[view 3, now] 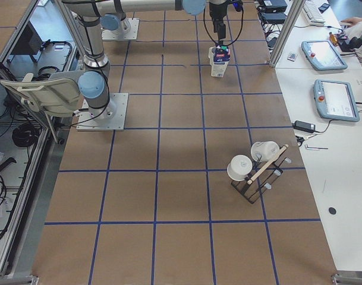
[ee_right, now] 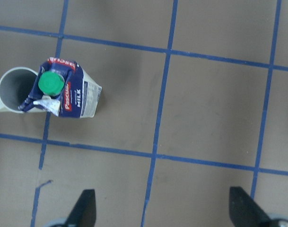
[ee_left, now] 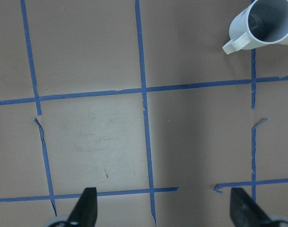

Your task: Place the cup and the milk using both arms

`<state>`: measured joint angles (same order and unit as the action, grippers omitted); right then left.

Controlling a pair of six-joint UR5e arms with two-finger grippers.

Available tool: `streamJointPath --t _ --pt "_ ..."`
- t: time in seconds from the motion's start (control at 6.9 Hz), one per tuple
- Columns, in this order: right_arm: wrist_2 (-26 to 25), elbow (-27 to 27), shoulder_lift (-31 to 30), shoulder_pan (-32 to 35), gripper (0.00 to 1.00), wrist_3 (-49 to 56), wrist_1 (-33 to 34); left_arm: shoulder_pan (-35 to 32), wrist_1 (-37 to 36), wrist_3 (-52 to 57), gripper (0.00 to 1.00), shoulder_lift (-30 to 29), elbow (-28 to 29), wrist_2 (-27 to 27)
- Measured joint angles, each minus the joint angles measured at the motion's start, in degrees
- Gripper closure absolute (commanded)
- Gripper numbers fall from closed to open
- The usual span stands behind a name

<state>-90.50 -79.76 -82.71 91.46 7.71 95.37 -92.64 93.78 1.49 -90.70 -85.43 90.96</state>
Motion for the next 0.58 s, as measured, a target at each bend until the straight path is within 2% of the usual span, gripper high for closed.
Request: streamJointPath --t 0.29,0.58 --pt "0.3 -6.3 -6.6 -0.8 0.0 2.1 -1.6 0.0 0.0 0.0 0.0 0.1 0.0 0.1" --pt "1.5 -8.7 -8.9 -0.6 0.0 1.9 -1.6 0.1 0.0 0.0 0.0 0.1 0.0 0.1"
